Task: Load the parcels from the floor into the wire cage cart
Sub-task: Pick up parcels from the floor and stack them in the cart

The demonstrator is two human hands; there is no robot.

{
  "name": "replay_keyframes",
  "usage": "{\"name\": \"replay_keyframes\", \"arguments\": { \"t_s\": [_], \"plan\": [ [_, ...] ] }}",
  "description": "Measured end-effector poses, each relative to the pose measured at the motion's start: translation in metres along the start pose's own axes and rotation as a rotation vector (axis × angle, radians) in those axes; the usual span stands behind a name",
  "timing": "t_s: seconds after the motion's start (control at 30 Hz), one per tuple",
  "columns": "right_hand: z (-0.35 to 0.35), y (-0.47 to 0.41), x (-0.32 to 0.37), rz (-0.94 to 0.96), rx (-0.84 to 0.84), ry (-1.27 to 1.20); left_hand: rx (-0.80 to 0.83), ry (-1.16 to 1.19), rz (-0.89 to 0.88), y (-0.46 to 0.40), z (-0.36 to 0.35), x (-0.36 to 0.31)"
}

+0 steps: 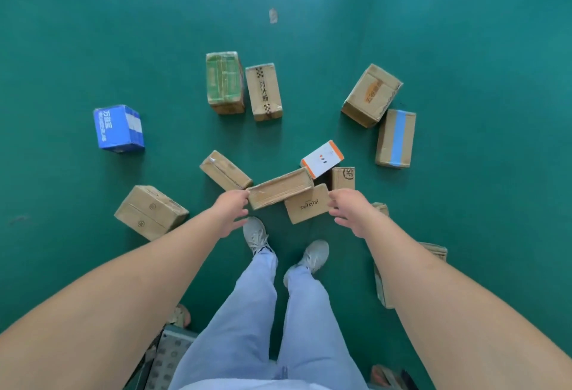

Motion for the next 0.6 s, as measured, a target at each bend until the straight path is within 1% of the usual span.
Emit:
{"name": "replay_keyframes", "arguments": {
  "t_s": [0.1,0.23,0.43,0.6],
  "plan": [
    [-0.008,-0.039,-0.003,-0.068,0.009,0.059,0.015,0.009,0.032,-0.039,-0.004,-0.001],
    [-0.020,-0.118,-0.008,-0.108,0.015,0.172,-0.011,0.042,0.084,-0.111,-0.010,0.005],
    [-0.041,-0.250,-0.017,-0.117,0.009,0.294,-0.038,0.116,0.183,-0.229,-0.035,0.035],
    [-0.057,-0.351,-0.028,-0.104,-0.013,0.322,-0.100,0.147,0.238,-0.323,-0.052,0.064]
  ]
}}
Point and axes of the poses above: each hand's wrist, its own y-axis away from the middle knuckle, its own z-axis out of the back of the hand, x = y × z, the point moved 4 cm from there along -y, towards the middle knuckle, and after that the axes turned 11 degrees about -y, right-handed, at the moved point
